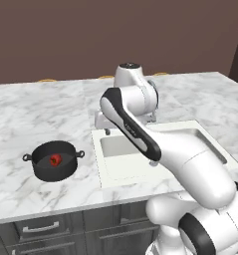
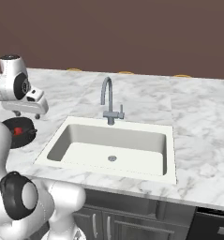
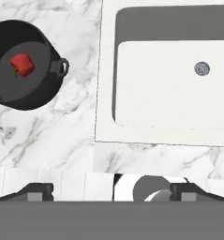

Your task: Dump the bell pepper from the pot into the sink. Then turn on the water and wash the bell pepper. Then turn off the water and put the bell pepper back in the pot.

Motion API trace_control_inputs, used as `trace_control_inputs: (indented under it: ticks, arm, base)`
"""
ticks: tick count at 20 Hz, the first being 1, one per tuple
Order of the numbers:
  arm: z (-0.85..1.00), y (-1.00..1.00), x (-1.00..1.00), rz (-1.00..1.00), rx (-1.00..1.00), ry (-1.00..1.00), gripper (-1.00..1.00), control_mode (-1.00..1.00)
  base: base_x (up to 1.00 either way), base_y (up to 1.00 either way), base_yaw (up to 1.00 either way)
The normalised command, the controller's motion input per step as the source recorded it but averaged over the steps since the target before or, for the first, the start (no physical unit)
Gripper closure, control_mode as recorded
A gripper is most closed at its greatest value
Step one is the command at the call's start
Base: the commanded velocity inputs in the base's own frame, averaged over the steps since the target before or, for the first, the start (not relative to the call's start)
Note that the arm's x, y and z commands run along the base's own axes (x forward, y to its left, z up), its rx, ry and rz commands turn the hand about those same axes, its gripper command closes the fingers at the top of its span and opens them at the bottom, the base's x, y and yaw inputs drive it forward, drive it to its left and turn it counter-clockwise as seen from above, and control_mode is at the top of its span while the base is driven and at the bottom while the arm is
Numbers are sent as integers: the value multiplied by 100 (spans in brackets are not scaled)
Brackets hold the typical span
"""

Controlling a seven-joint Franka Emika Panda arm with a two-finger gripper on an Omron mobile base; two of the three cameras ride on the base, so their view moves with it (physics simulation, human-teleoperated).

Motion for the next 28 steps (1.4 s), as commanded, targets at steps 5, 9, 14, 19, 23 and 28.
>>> trace_control_inputs:
  ticks: [5, 9, 14, 19, 23, 28]
  arm:
    - [-22, 68, 4, 0, 0, 9, -100, -100]
    - [-34, 47, 21, 0, 0, 12, -100, -100]
    - [-34, 32, 36, 0, 0, 8, -100, -100]
    - [-34, 25, 35, -2, 0, 1, -100, -100]
    - [-31, 14, 28, -2, 0, 0, -100, -100]
    - [-29, 1, 32, -5, -2, 0, -100, -100]
  base:
    - [0, 0, 0]
    - [0, 0, 0]
    - [0, 0, 0]
    - [0, 0, 0]
    - [0, 0, 0]
    - [0, 0, 0]
